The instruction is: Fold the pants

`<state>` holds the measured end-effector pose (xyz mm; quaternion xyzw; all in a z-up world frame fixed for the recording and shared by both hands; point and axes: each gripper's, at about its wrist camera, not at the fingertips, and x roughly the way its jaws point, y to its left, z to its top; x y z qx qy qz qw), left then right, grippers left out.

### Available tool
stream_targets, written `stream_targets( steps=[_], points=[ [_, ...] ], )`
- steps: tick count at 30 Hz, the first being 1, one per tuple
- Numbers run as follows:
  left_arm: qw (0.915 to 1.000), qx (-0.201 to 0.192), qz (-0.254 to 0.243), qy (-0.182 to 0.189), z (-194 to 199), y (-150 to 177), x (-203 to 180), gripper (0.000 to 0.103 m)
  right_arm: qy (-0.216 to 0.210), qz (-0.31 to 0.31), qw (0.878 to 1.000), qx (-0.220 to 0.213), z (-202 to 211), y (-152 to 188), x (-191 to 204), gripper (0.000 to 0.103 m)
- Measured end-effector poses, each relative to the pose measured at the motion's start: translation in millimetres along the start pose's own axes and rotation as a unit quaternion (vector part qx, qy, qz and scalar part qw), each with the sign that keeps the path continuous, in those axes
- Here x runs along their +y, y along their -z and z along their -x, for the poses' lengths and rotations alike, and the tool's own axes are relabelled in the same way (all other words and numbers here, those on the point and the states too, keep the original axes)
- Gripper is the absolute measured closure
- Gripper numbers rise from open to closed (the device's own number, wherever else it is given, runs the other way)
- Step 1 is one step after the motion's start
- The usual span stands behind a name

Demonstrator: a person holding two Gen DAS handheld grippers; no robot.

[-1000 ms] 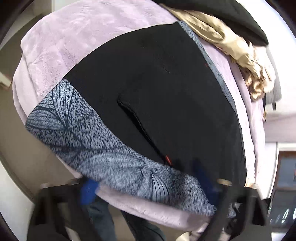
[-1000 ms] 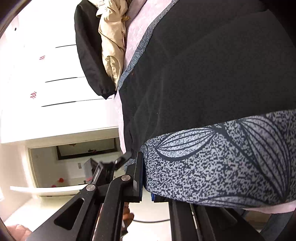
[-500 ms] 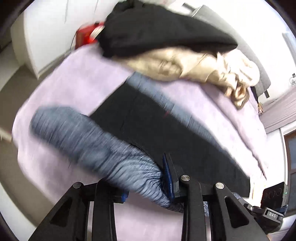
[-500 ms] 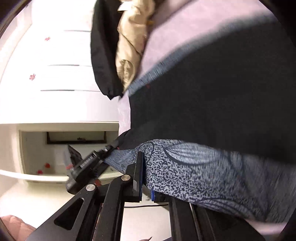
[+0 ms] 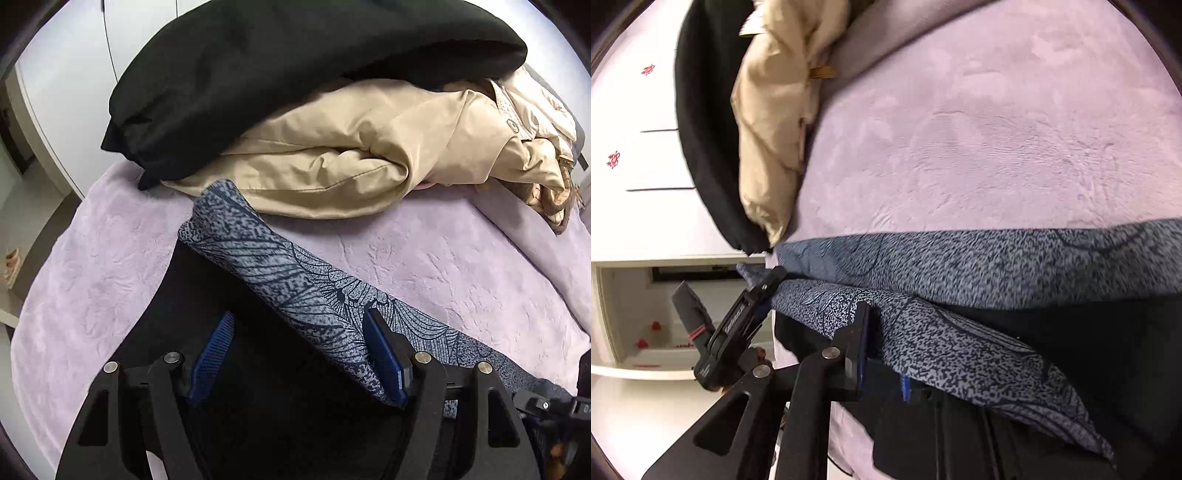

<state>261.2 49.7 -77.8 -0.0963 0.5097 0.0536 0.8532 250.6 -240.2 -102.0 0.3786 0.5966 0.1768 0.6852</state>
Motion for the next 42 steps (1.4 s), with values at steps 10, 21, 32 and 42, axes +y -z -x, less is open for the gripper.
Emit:
stream_targets(
  steps=[10, 21, 32, 42],
  points=[
    [0.9947, -0.031, -0.095, -0.025, 48.6, 18.3, -21.7, 0.015, 0.002, 0.077, 0.997, -0.026, 54.0, 48.5, 49.8, 0.039],
    [0.9824, 0.062, -0.167, -0.057, 32.7, 67.0, -77.9, 0.015, 0.089, 0.033, 0.993, -0.076, 87.4, 68.6, -0.9, 0.042],
    [0.973, 0.095, -0.21, -0.015, 85.3, 113.6, -144.1, 0.015, 0.116, -0.01, 0.986, -0.121, 184.8, 164.9, -28.5, 0.033],
    [0.9557, 0.1, -0.277, 0.002, 100.8, 147.0, -207.4, 0.015, 0.126, -0.071, 0.977, -0.154, 242.8, 221.1, -78.2, 0.033]
  ],
)
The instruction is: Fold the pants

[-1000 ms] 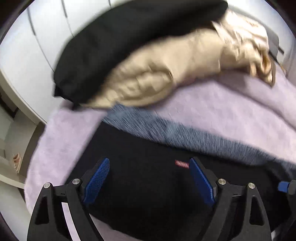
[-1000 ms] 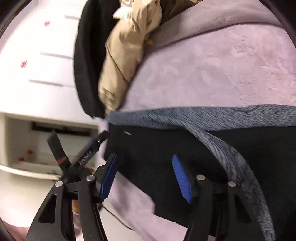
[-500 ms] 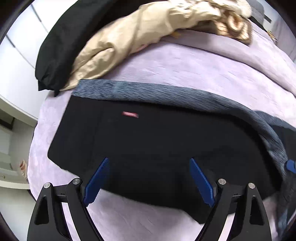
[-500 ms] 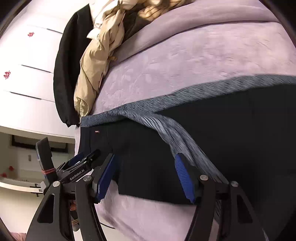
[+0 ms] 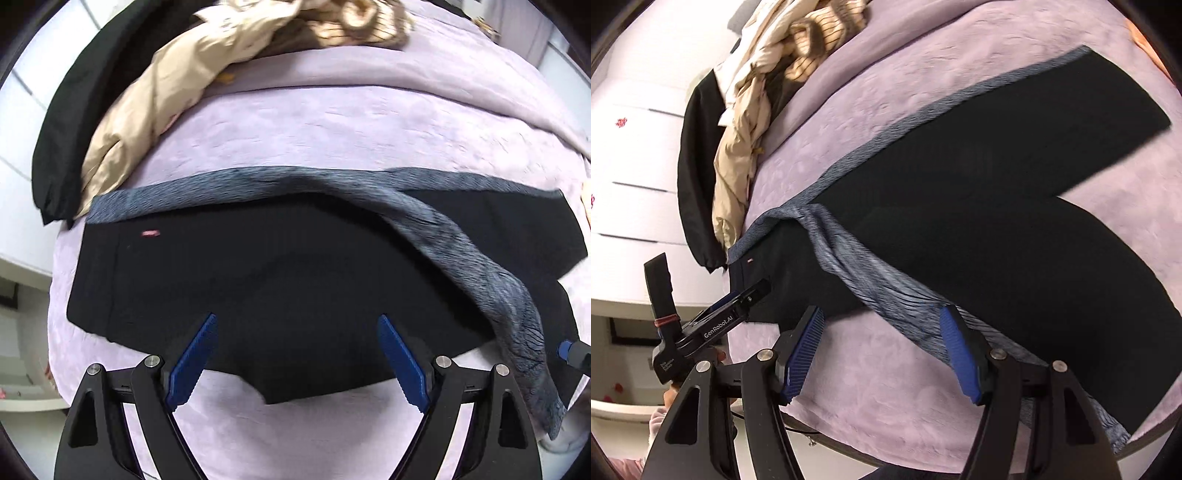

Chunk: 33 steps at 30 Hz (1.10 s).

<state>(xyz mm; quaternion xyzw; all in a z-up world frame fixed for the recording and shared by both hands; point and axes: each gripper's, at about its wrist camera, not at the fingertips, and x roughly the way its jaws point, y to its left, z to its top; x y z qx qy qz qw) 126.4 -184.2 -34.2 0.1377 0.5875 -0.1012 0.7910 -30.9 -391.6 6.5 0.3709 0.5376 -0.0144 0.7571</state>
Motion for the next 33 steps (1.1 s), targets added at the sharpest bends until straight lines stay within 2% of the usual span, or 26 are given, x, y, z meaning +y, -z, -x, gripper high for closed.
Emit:
stream_targets(
  steps=[11, 16, 20, 23, 24, 28, 29, 31, 32, 33],
  points=[
    [0.9982, 0.02, -0.052, 0.023, -1.2, 1.6, -66.8, 0.015, 0.032, -0.048, 0.998, -0.025, 42.0, 17.3, -65.5, 0.033],
    [0.9917, 0.05, -0.099, 0.064, -11.3, 27.4, -99.6, 0.015, 0.072, -0.088, 0.993, -0.036, 70.5, 39.9, -120.5, 0.033],
    [0.9844, 0.08, -0.129, 0.089, -25.1, 51.8, -126.3, 0.015, 0.074, -0.135, 0.987, -0.037, 85.7, 66.4, -160.8, 0.033],
    [0.9799, 0.091, -0.151, 0.093, -32.9, 63.3, -146.3, 0.015, 0.062, -0.15, 0.986, -0.024, 86.6, 87.6, -175.8, 0.033],
    [0.9785, 0.093, -0.156, 0.097, -34.3, 66.1, -152.5, 0.015, 0.046, -0.155, 0.987, -0.023, 86.1, 93.5, -177.5, 0.033],
    [0.9761, 0.095, -0.164, 0.106, -33.7, 71.1, -168.1, 0.015, -0.057, -0.191, 0.98, -0.016, 68.9, 107.9, -184.9, 0.034],
    [0.9758, 0.096, -0.166, 0.106, -32.9, 71.7, -172.4, 0.015, -0.07, -0.205, 0.976, -0.009, 61.0, 110.1, -188.7, 0.036],
    [0.9754, 0.096, -0.169, 0.105, -32.1, 71.5, -177.8, 0.015, -0.08, -0.224, 0.971, 0.005, 47.9, 113.8, -190.8, 0.074],
    [0.9754, 0.095, -0.169, 0.105, -31.8, 69.6, -179.8, 0.015, -0.079, -0.226, 0.971, 0.0, 48.4, 113.8, -189.8, 0.09],
    [0.9757, 0.093, -0.168, 0.106, -29.6, 67.7, -180.9, 0.015, -0.085, -0.225, 0.971, -0.015, 53.4, 111.9, -185.5, 0.094]
  ],
)
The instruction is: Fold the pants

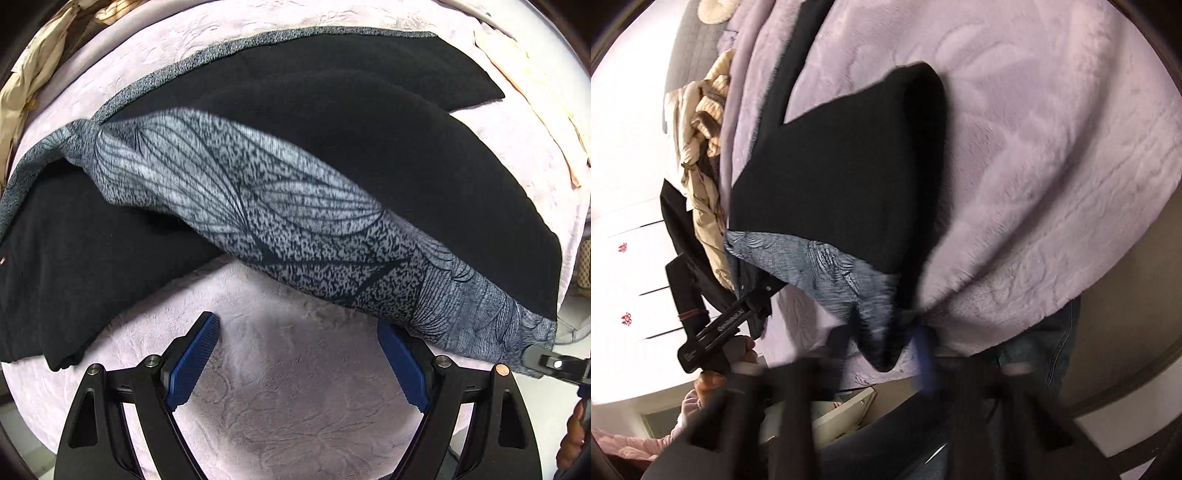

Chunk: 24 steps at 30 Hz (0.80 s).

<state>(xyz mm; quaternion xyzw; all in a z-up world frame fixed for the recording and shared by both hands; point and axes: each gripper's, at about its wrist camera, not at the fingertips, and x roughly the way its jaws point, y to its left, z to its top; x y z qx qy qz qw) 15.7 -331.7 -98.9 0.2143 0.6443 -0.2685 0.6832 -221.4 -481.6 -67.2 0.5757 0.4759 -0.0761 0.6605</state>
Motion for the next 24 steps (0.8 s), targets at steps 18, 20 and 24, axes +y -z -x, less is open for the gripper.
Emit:
stream_targets(
  steps=[18, 20, 24],
  points=[
    [0.9777, -0.182, 0.098, -0.035, 100.8, -131.9, 63.8, 0.015, -0.027, 0.186, 0.979, -0.082, 29.8, -260.1, 183.6, 0.095],
    [0.9753, -0.179, 0.12, -0.05, 91.7, -133.1, 68.2, 0.015, -0.009, 0.185, 0.98, -0.07, 17.6, -278.0, 178.9, 0.095],
    [0.9767, -0.139, 0.143, -0.08, 54.1, -131.6, 81.5, 0.015, 0.053, 0.193, 0.979, -0.04, -11.4, -293.0, 168.6, 0.082]
  ],
)
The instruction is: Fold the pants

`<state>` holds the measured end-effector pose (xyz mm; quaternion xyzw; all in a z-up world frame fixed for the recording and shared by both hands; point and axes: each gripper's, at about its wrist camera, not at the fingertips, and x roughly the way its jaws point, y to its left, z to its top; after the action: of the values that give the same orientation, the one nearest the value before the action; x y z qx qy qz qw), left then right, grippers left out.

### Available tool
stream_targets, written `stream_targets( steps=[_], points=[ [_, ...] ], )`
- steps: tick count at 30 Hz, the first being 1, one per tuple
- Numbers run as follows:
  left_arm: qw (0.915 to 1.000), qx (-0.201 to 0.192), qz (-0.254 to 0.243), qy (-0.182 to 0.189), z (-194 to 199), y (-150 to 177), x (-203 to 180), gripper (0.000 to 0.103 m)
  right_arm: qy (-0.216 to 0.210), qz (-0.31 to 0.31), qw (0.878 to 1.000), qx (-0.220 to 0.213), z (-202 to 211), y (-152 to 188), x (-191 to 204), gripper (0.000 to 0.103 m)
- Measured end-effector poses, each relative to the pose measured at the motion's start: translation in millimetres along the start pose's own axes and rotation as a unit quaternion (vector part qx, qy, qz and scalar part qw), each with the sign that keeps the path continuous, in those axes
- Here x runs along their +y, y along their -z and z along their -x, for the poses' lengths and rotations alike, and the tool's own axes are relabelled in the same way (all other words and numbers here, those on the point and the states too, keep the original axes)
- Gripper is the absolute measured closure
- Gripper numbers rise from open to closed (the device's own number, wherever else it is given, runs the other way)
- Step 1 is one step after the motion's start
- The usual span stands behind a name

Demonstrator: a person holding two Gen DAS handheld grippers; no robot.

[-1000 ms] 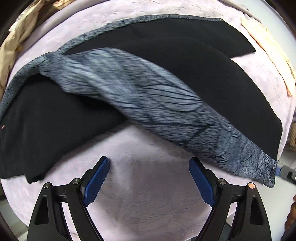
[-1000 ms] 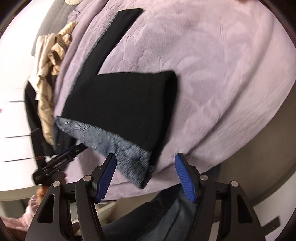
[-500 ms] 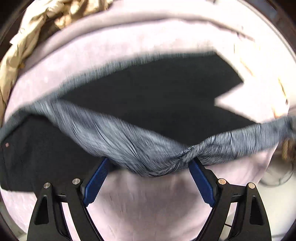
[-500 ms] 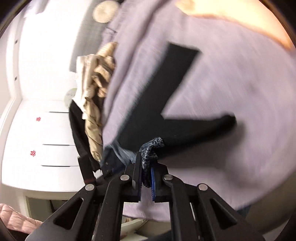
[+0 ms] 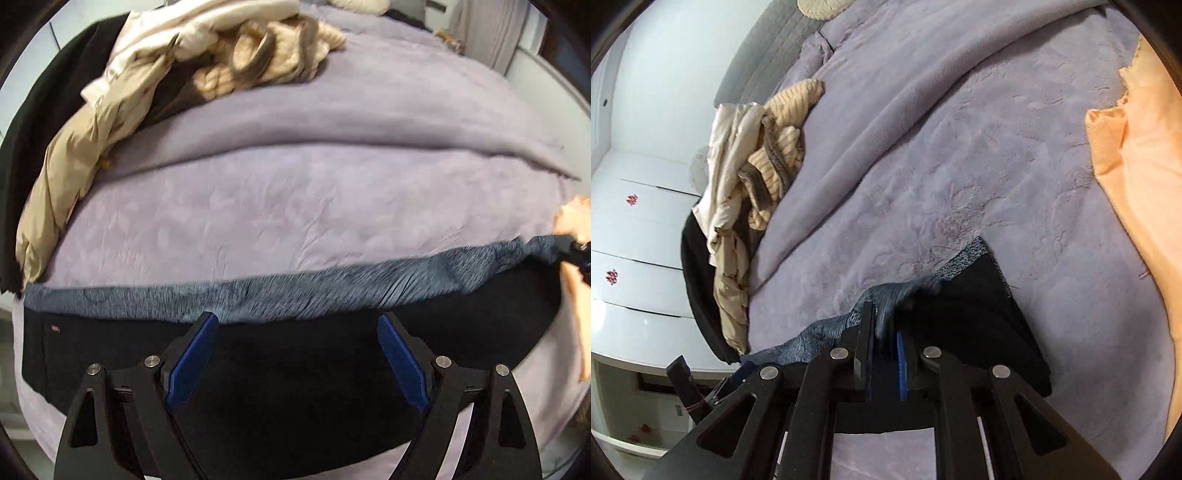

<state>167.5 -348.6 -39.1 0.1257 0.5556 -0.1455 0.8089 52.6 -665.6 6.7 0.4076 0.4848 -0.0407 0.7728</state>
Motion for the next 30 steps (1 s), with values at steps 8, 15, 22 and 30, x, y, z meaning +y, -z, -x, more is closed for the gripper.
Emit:
stream_targets(
  steps=[8, 15, 22, 30],
  points=[
    [0.9977, 0.039, 0.04, -0.038, -39.4, 38.6, 14.3, 0.015, 0.04, -0.036, 0.998, -0.032, 39.1, 57.8, -36.5, 0.056],
    [0.9965, 0.047, 0.054, -0.044, -52.1, 38.1, 19.8, 0.015, 0.016, -0.108, 0.994, -0.023, 3.1, 72.7, -63.0, 0.09],
    [0.9963, 0.042, 0.059, -0.048, -54.3, 46.2, 27.4, 0.007, 0.045, -0.075, 0.996, 0.009, -1.8, 82.7, -53.8, 0.096],
    [0.9969, 0.029, 0.049, -0.054, -33.6, 36.4, 41.8, 0.004, 0.033, -0.056, 0.997, -0.038, 41.7, 86.3, -42.2, 0.078]
  ],
)
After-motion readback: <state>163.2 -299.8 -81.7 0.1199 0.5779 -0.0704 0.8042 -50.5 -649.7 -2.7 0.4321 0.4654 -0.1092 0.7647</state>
